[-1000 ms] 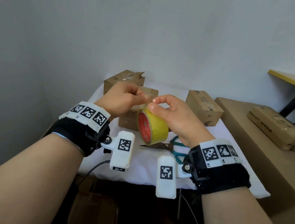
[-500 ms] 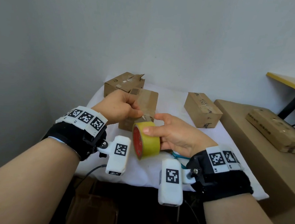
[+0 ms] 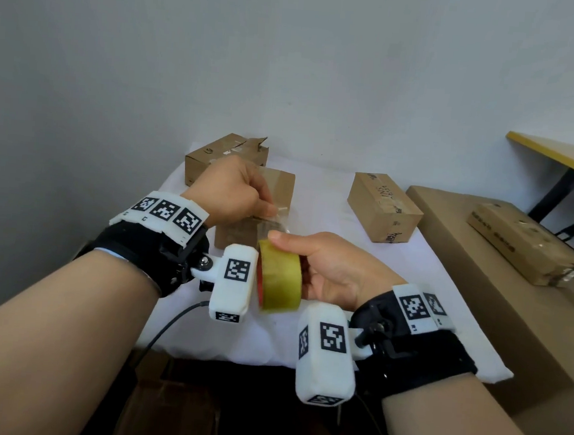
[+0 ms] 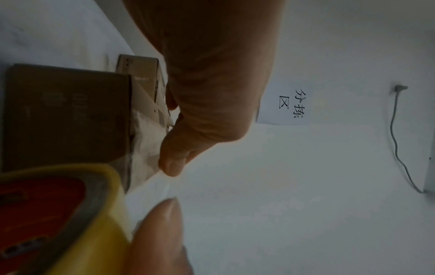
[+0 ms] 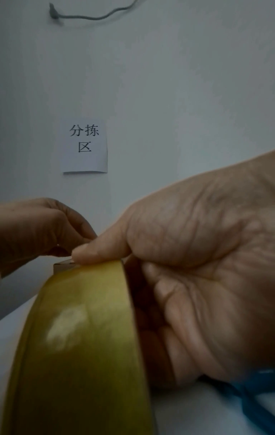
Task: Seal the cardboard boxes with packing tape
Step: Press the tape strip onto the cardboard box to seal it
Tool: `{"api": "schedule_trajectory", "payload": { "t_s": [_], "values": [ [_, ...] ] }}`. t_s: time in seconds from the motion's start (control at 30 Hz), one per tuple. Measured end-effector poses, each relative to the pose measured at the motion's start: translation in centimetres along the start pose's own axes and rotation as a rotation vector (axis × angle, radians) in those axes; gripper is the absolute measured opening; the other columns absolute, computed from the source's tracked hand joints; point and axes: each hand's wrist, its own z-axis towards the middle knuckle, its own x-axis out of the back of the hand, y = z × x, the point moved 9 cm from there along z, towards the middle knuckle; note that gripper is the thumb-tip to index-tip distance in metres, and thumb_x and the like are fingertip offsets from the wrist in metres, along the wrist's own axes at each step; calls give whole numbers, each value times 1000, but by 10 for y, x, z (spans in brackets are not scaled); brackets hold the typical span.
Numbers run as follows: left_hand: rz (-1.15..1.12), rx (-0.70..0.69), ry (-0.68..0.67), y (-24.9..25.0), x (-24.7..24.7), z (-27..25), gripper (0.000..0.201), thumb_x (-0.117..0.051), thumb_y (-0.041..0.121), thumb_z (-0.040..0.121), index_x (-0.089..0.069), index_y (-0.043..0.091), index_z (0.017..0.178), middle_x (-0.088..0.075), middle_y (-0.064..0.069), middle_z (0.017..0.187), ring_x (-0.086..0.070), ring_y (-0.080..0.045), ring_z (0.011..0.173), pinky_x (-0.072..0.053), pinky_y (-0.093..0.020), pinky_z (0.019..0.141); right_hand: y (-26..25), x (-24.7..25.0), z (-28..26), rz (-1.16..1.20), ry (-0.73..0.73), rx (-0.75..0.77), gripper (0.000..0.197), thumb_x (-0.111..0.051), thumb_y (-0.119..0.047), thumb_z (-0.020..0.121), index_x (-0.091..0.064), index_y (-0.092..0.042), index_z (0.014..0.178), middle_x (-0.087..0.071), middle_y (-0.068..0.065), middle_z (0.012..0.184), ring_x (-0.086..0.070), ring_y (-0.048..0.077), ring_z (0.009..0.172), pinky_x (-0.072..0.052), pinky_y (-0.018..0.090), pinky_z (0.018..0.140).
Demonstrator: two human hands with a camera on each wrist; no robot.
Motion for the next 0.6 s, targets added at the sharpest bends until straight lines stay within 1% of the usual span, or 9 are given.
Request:
{"api": "schedule_trajectory", "payload": {
  "t_s": [0.13,0.2,0.27,0.3,0.33,0.4,0.47,0.53,0.6],
  "values": [
    [-20,-15,-32,2,-9,6,12,-86,16,74,-77,19,67,-72,3,76,-67,-11,73,-53,-31,69,2,7,1,-6,-3,-7,35,-72,-26,93,-70,-3,119,-75,15,113,-73,26,94,-61,41,85],
    [-88,-9,-59,4,-12,7,13,-84,16,77,-74,11,70,-70,-3,73,-63,-15,69,-53,-36,74,2,7,1,-27,-8,31,33,-71,-26,94,-70,-2,116,-76,14,110,-73,24,92,-62,39,84],
    [-163,-19,-106,9,-15,6,16,-78,13,83,-68,3,75,-63,1,64,-56,-11,62,-49,-36,71,1,5,-1,-38,-30,83,29,-69,-25,95,-70,0,110,-76,15,107,-74,24,91,-61,38,87],
    [-174,-41,-134,15,-17,3,16,-74,10,87,-65,4,76,-61,4,62,-55,-9,59,-48,-34,70,1,5,-4,-30,-54,103,31,-67,-26,96,-70,2,109,-76,16,106,-74,26,93,-61,39,90],
    [-179,-69,-157,20,-19,0,15,-70,9,91,-63,5,78,-63,3,66,-58,-9,60,-49,-34,70,0,6,-6,-26,-74,115,37,-64,-30,98,-69,4,110,-76,17,105,-74,28,97,-60,40,92],
    [-196,-111,-194,27,-23,-6,12,-63,7,96,-60,4,85,-68,-6,81,-69,-20,75,-57,-37,78,-3,22,-10,-97,-25,132,47,-58,-37,101,-68,8,113,-75,19,105,-73,33,103,-60,40,93],
    [-160,-148,-214,31,-26,-13,13,-58,9,99,-57,0,90,-71,-10,90,-72,-25,88,-58,-33,82,-11,57,-12,-345,191,182,39,-58,-31,104,-70,5,109,-74,16,102,-72,29,99,-60,39,92],
    [-81,-201,-224,33,-27,-20,16,-55,13,101,-57,1,92,-72,-9,93,-72,-18,88,-58,-26,80,-19,92,-12,-765,421,205,25,-58,-18,102,-72,2,108,-71,14,103,-68,29,103,-56,42,96],
    [-33,-247,-212,36,-27,-26,14,-54,15,102,-57,5,92,-71,-6,92,-71,-9,85,-54,-21,78,-12,106,-8,-1075,466,124,22,-56,-6,98,-70,-3,115,-67,11,117,-62,29,115,-50,37,101]
  ]
}}
